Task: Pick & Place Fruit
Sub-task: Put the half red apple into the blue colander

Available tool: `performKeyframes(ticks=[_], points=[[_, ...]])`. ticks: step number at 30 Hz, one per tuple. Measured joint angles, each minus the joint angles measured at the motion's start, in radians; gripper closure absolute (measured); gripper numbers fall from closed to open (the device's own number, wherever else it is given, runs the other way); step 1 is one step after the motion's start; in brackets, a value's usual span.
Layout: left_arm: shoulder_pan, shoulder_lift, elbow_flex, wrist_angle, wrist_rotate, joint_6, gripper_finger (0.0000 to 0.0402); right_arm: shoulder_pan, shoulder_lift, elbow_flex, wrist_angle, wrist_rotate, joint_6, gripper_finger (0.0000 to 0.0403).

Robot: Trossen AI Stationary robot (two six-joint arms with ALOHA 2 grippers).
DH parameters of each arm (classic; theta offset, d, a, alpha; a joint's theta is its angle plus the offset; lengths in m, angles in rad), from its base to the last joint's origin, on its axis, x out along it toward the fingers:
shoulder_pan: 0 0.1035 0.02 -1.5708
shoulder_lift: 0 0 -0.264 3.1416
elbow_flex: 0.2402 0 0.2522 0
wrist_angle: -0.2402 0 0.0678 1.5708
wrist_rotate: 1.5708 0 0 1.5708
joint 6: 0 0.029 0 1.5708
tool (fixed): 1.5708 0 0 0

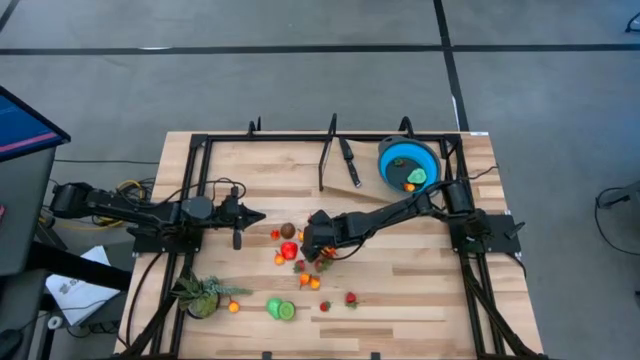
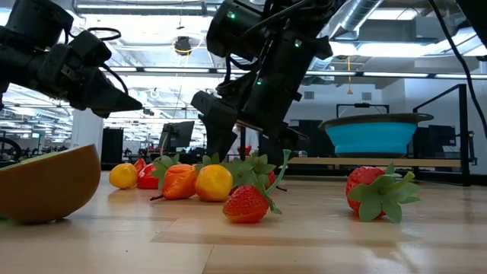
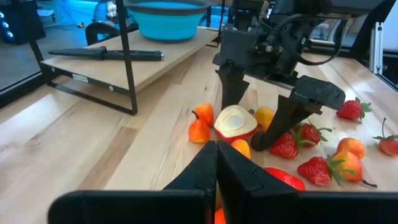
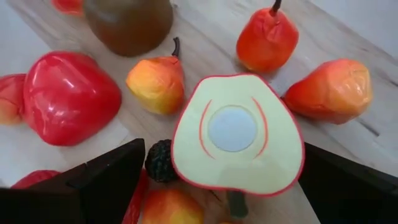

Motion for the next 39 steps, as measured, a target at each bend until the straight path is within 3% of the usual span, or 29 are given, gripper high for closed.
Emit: performKeyframes(ticks=[15,31,39], points=[[0.000,0.000,0.000,0.002,0.000,0.000,0.0401,-0.015,0.000,-0.001,0.006,0.003,0.011,0.0013],[0.000,0.000,0.000,0.002,0.000,0.000,0.0401,-0.015,0.001,-0.002,0.014,0.006,0.011,0.0085],[0.000,0.000,0.000,0.002,0.000,0.000,0.0401,-0.019,0.001,-0.002,0.024,0.004,0.001,0.0092]])
